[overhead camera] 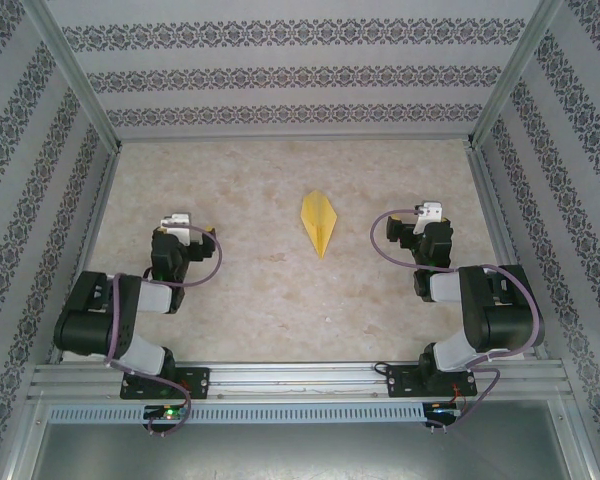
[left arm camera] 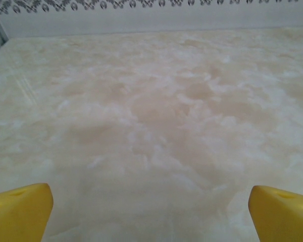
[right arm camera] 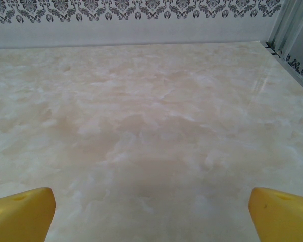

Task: Fold a paper plane with a square sheet of paper (fold left side to right side)
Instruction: Reset both arms

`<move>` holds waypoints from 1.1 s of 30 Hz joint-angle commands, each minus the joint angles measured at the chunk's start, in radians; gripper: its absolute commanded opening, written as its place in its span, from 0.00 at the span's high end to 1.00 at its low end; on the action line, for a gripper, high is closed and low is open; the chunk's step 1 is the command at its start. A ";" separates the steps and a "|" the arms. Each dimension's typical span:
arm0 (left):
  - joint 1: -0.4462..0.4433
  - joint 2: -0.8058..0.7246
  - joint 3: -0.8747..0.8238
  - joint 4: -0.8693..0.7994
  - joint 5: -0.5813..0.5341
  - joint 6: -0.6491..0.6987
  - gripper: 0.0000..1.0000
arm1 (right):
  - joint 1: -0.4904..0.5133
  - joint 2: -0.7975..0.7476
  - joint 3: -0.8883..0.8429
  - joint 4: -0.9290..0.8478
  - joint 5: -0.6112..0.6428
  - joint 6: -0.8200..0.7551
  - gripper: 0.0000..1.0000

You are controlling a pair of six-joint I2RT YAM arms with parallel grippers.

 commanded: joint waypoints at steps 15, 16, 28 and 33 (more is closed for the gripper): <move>0.023 0.061 0.117 -0.072 -0.022 0.003 0.01 | 0.000 -0.002 0.013 0.019 0.004 0.005 0.02; 0.042 0.051 0.113 -0.086 0.008 -0.015 0.00 | 0.001 -0.002 0.014 0.019 0.005 0.004 0.02; 0.045 0.064 0.103 -0.042 0.018 -0.008 0.00 | 0.002 -0.002 0.016 0.015 0.007 0.001 0.02; 0.045 0.064 0.104 -0.045 0.018 -0.009 0.00 | 0.012 -0.001 0.019 0.009 0.020 -0.007 0.02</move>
